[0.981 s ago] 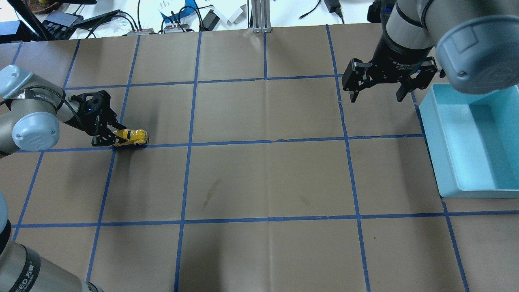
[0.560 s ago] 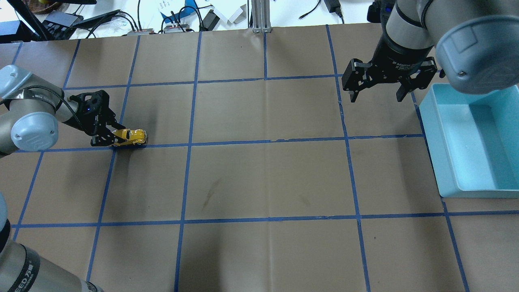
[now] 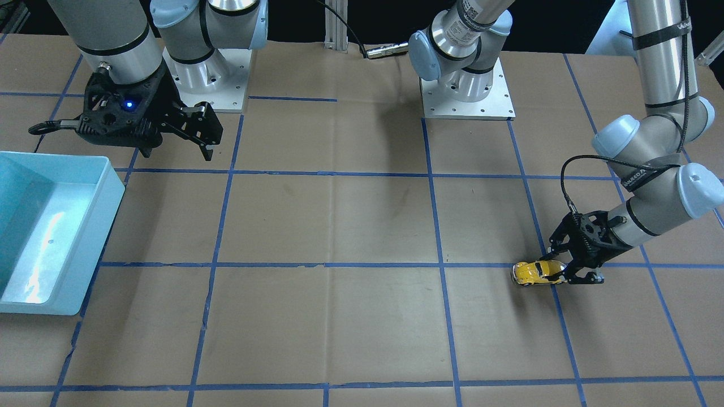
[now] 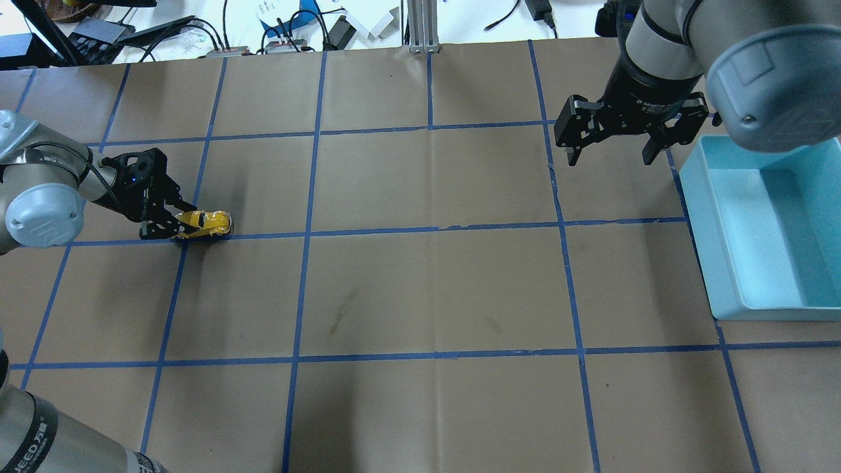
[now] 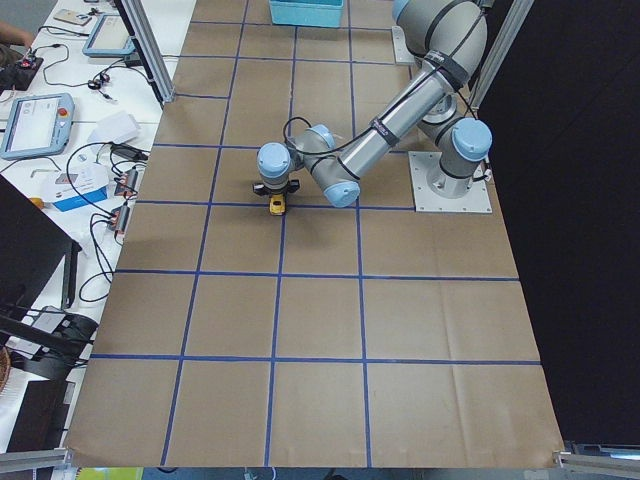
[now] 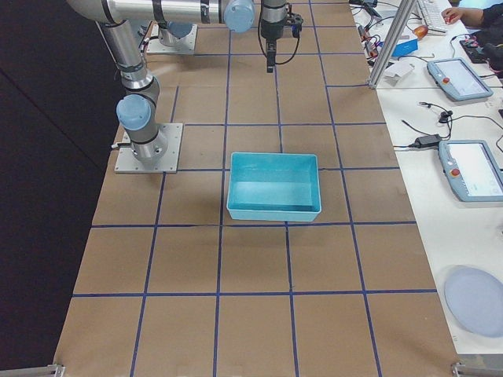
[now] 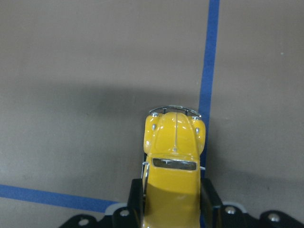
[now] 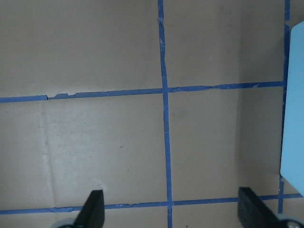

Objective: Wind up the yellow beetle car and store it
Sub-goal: 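Keep pulling the car farther back toward the left arm's base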

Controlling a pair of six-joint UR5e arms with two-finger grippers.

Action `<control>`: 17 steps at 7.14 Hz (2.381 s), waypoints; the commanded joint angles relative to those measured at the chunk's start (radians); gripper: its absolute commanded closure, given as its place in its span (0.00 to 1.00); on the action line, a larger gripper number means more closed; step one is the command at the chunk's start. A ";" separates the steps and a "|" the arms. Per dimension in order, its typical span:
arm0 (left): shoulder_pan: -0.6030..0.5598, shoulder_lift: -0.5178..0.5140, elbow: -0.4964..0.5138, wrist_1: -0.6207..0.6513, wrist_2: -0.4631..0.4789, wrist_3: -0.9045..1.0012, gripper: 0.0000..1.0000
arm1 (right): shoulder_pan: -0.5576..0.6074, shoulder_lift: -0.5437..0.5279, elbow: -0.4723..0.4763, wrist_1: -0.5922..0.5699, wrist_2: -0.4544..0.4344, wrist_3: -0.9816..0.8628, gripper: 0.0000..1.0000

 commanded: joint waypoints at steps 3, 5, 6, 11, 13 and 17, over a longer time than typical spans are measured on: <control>0.040 0.002 0.003 -0.030 -0.030 0.002 0.75 | 0.002 -0.002 0.001 0.000 0.000 0.000 0.00; 0.041 0.001 0.002 -0.030 -0.030 0.025 0.75 | 0.002 -0.002 0.001 0.000 0.000 0.000 0.00; 0.041 0.010 0.000 -0.033 -0.030 0.025 0.75 | 0.000 -0.002 0.001 0.000 0.000 -0.002 0.00; 0.055 0.001 0.003 -0.039 -0.027 0.058 0.75 | 0.003 0.000 -0.001 0.000 0.000 0.000 0.00; 0.056 -0.001 0.006 -0.038 -0.027 0.076 0.75 | 0.005 0.000 -0.001 0.000 0.002 0.000 0.00; 0.078 -0.001 0.006 -0.039 -0.027 0.099 0.75 | 0.003 0.000 -0.001 0.000 0.000 0.000 0.00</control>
